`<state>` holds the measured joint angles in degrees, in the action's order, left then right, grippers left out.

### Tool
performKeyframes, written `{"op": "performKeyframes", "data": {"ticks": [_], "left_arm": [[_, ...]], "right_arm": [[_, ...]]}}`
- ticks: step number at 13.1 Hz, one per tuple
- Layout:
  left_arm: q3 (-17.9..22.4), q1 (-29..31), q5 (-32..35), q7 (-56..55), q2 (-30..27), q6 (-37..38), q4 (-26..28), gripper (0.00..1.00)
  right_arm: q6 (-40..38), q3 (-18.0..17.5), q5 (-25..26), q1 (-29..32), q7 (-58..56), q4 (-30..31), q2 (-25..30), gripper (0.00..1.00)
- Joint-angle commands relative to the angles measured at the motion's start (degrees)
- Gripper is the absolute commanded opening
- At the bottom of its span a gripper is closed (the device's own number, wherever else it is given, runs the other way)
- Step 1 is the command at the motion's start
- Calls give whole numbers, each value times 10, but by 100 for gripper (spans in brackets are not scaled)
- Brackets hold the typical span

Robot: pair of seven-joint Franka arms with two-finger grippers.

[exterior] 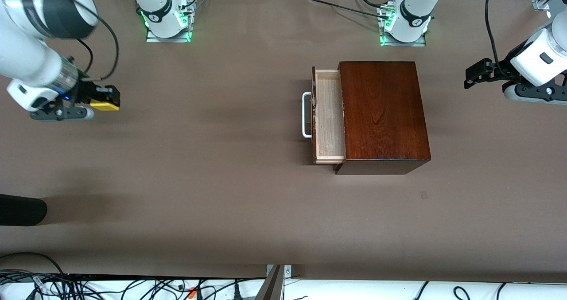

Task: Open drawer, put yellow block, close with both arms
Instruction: 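Grasp the yellow cube with the right gripper and lift it, then carry the yellow cube with the right gripper over the open drawer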

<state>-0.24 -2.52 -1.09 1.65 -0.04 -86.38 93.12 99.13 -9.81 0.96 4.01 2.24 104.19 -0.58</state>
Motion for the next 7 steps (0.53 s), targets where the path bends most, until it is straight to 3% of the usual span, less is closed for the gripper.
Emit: {"op": "performKeyframes", "data": {"ticks": [1, 4, 7], "left_arm": [[-3, 1, -4, 10, -4, -3, 1, 100], [-3, 1, -4, 10, -4, -1, 1, 100], [-4, 1, -4, 11, -4, 0, 0, 100]], "right_arm": [[-30, -51, -5, -7, 65, -62, -26, 1], [-38, -107, -22, -35, 265, -104, -53, 0], [-47, -119, -60, -101, 467, -158, -97, 0]]}}
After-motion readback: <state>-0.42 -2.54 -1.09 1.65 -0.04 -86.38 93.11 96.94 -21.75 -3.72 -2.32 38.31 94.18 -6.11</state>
